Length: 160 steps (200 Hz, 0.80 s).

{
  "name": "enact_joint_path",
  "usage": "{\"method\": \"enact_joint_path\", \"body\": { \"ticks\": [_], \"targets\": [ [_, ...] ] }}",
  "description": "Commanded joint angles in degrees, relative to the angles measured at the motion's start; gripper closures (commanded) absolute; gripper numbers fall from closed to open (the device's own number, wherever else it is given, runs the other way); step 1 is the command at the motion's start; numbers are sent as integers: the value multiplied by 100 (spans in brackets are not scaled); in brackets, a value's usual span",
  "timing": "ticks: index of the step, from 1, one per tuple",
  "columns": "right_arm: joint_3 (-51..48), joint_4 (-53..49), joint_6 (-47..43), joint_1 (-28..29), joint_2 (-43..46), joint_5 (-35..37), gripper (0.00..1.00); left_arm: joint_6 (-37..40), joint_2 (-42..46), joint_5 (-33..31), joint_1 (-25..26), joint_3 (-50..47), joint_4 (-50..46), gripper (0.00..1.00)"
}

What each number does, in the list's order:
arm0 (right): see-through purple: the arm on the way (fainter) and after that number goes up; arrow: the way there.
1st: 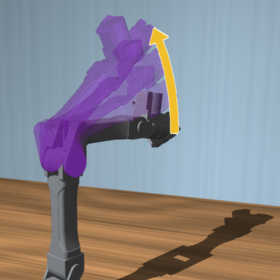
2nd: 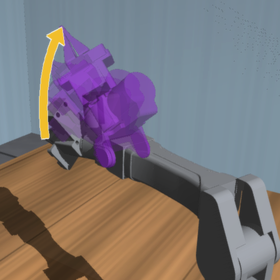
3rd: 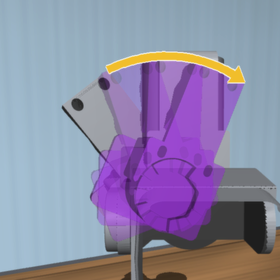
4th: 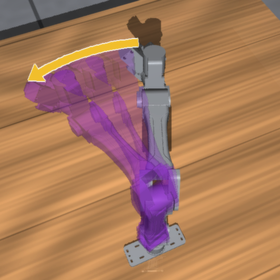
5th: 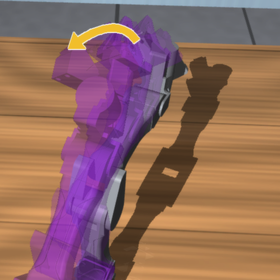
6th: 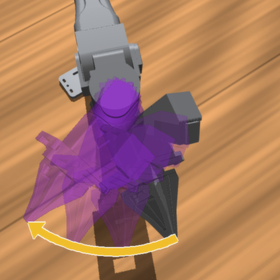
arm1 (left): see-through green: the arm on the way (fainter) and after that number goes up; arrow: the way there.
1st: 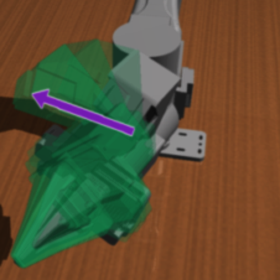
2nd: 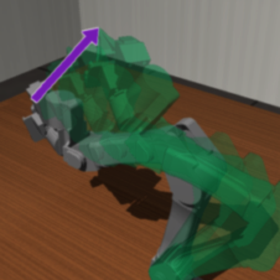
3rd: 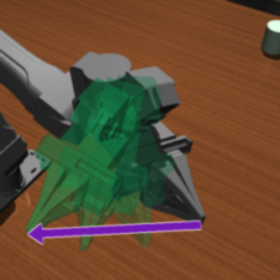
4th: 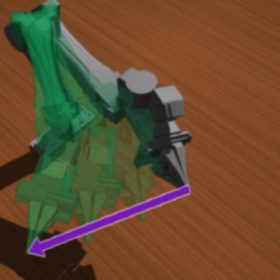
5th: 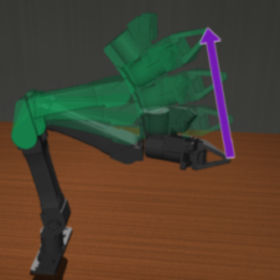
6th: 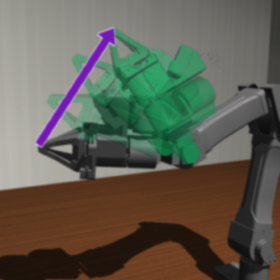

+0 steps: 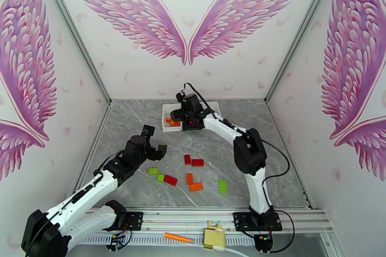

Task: Sort the legos into containers by color

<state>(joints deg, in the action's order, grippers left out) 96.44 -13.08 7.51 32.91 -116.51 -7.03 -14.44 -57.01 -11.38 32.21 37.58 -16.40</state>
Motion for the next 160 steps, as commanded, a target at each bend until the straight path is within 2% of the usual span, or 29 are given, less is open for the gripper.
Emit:
{"method": "enact_joint_path", "body": {
  "ticks": [1,29,63,107,160],
  "targets": [
    [-914,875,-356,-4,792,-389,12,-794,-120,-597,108,300,-1071,1],
    [-1973,1284,-693,-3,1565,-576,8,-1482,-366,-700,126,285,-1540,1],
    [-2730,1373,-834,-4,2055,-641,7,-2153,-954,-498,193,399,-1752,1],
    [-3116,1297,-777,-4,2186,-581,5,-2477,-1475,-263,339,260,-1526,1],
    [-3024,1231,-793,-5,2128,-515,5,-2647,-2002,-185,417,147,-1479,1]
  ]
}}
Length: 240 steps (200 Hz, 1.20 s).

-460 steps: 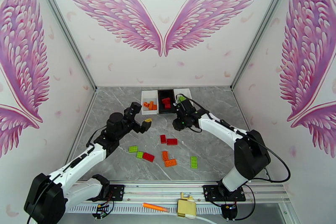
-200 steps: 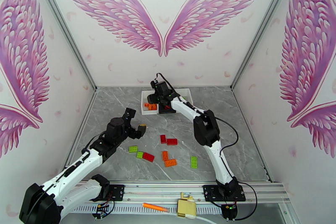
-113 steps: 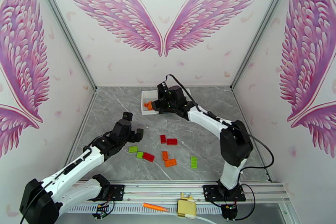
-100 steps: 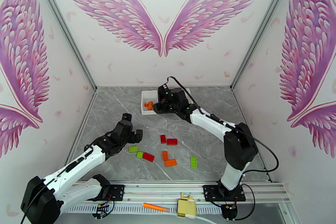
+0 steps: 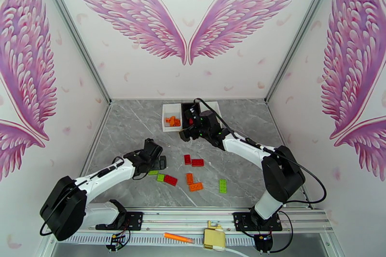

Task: Sort the legos into containers by color

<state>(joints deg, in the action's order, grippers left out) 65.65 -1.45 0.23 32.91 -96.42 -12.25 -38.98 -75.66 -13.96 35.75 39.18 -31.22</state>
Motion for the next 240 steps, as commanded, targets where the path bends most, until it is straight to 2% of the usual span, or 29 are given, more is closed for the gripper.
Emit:
{"method": "enact_joint_path", "body": {
  "ticks": [1,70,110,147,179,217,240],
  "targets": [
    [59,63,-62,-4,117,10,5,-199,-140,71,68,-14,-2,1],
    [215,16,-96,-6,7,60,5,-434,-366,136,125,-196,-92,9],
    [221,5,-112,-13,-35,98,5,-461,-523,129,131,-227,-7,21],
    [155,72,-85,-21,27,214,5,-426,-635,77,126,-55,-191,40],
    [56,110,-62,-24,177,337,5,-426,-470,-80,134,19,-179,48],
    [-235,266,38,-35,564,316,5,-15,-5,-231,126,37,510,50],
    [-528,337,68,-63,940,234,5,690,132,-56,113,73,1417,50]
  ]
}}
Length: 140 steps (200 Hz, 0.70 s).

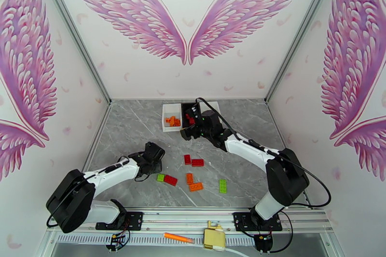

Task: Sort the legos into containers by color

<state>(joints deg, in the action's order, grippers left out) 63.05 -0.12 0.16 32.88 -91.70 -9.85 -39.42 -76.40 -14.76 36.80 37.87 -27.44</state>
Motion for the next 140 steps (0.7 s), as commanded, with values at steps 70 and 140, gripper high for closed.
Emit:
{"method": "enact_joint_path", "body": {
  "ticks": [70,140],
  "targets": [
    [-1453,250,444,-393,1877,339,5,2554,-1164,1030,-46,1625,3055,52],
    [-2201,9,689,-694,2839,835,5,2940,-3043,2111,-58,3257,4369,52]
  ]
}}
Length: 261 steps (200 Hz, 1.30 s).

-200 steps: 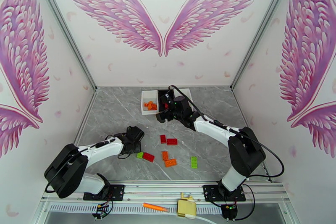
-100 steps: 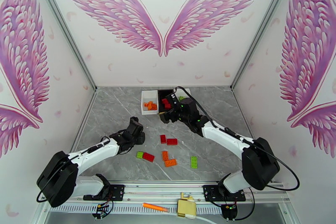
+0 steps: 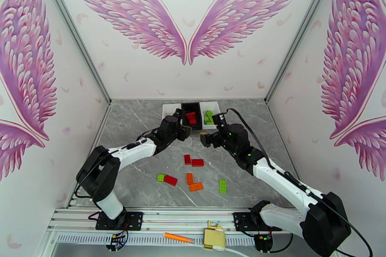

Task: Sort the legos into containers by color

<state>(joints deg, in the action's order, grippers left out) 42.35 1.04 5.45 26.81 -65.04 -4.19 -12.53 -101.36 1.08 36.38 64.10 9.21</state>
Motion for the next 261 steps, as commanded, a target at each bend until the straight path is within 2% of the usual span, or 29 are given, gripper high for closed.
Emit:
{"method": "enact_joint_path", "body": {
  "ticks": [1,76,117,200,228,261],
  "targets": [
    [-135,-110,159,-87,174,269,5,256,-575,530,-17,667,718,52],
    [-63,-187,219,-142,325,391,5,-144,-2477,674,-32,3004,890,53],
    [-75,-297,158,-160,454,475,5,99,-3322,775,-77,4514,-231,52],
    [-102,-191,202,-254,474,533,5,94,-4730,857,-219,7354,-2595,52],
    [-94,-177,193,-281,470,495,5,29,-5035,925,-244,7974,-2880,47],
    [-93,-187,193,-325,502,467,5,5,-5073,951,-254,8093,-2820,38]
  ]
}}
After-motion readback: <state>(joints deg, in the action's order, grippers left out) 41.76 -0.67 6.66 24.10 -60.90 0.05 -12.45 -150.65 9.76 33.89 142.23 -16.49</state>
